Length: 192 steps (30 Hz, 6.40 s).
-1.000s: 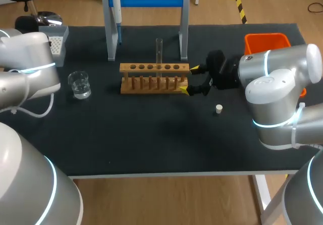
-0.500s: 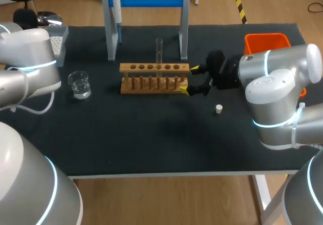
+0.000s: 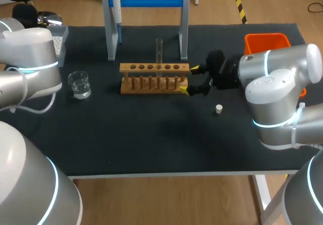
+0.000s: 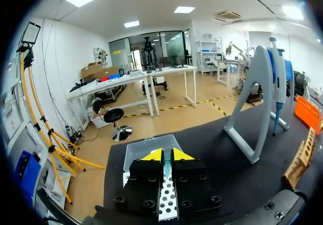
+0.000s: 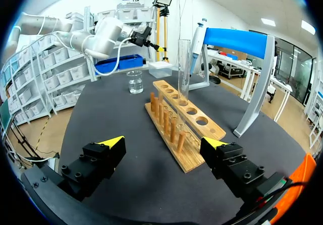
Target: Invert the test tube, pick up the pipette, mount the tip to pipette, aspirate from beaker and dispense into the tube, eject the tip, return the pipette, and cap with the stopper.
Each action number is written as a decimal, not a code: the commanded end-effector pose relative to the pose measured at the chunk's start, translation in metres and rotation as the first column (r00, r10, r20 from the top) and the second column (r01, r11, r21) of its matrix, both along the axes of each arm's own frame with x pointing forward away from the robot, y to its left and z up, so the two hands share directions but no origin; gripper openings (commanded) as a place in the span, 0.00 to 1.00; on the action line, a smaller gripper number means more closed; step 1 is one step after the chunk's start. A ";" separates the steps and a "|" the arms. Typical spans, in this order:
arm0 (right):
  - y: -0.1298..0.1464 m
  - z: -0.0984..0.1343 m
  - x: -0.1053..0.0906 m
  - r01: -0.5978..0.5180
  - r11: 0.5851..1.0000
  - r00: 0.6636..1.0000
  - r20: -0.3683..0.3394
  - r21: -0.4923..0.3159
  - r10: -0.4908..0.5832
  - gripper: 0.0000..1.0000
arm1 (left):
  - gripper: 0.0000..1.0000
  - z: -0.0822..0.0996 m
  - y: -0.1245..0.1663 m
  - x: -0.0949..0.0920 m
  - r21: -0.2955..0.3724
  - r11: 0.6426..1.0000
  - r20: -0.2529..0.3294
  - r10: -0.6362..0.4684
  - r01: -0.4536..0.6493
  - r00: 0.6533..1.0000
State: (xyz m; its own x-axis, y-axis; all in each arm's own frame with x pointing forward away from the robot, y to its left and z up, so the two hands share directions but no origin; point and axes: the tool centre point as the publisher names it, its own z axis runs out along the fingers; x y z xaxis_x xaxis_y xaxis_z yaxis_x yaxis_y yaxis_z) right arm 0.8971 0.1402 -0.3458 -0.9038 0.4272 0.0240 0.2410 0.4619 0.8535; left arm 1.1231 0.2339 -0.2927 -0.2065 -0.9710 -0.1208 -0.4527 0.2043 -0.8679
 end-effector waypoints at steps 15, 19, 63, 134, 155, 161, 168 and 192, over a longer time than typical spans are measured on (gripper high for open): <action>-0.001 0.000 0.000 0.000 1.000 1.000 -0.001 0.000 0.000 1.00 | 0.00 0.054 -0.109 -0.063 0.006 0.948 0.036 -0.317 0.317 0.948; -0.001 0.000 0.000 0.000 1.000 1.000 -0.001 0.000 0.000 1.00 | 0.00 0.068 -0.142 -0.083 0.012 0.918 0.033 -0.396 0.396 0.918; -0.001 0.000 0.000 0.000 1.000 1.000 -0.001 0.000 0.000 1.00 | 0.00 0.146 -0.355 -0.249 0.038 0.437 -0.192 -0.879 0.899 0.436; -0.027 0.041 -0.047 -0.151 0.978 0.986 0.097 0.142 0.138 1.00 | 0.00 0.152 -0.419 -0.281 0.002 0.329 -0.249 -0.915 0.944 0.319; 0.007 0.107 -0.071 -0.394 0.870 0.908 0.269 0.296 0.320 1.00 | 0.00 0.152 -0.419 -0.281 0.002 0.329 -0.249 -0.915 0.944 0.319; 0.034 0.121 -0.067 -0.447 0.830 0.887 0.285 0.334 0.363 1.00 | 0.00 0.152 -0.419 -0.281 0.002 0.329 -0.249 -0.915 0.944 0.319; 0.055 0.132 -0.068 -0.486 0.792 0.871 0.284 0.369 0.402 1.00 | 0.00 0.152 -0.419 -0.281 0.002 0.329 -0.249 -0.915 0.944 0.319; 0.084 0.157 -0.051 -0.477 0.731 0.878 0.299 0.489 0.373 0.53 | 0.00 0.152 -0.419 -0.281 0.002 0.329 -0.249 -0.915 0.944 0.319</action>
State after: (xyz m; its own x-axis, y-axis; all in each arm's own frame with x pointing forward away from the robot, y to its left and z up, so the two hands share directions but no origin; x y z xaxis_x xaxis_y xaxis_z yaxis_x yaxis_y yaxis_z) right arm 0.8437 0.2225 -0.1881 -0.9987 -0.0297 -0.0414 -0.0398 -0.0520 0.9979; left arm 0.8422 -0.1862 -0.1421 -0.9924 -0.1020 -0.0690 -0.0194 0.6826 -0.7305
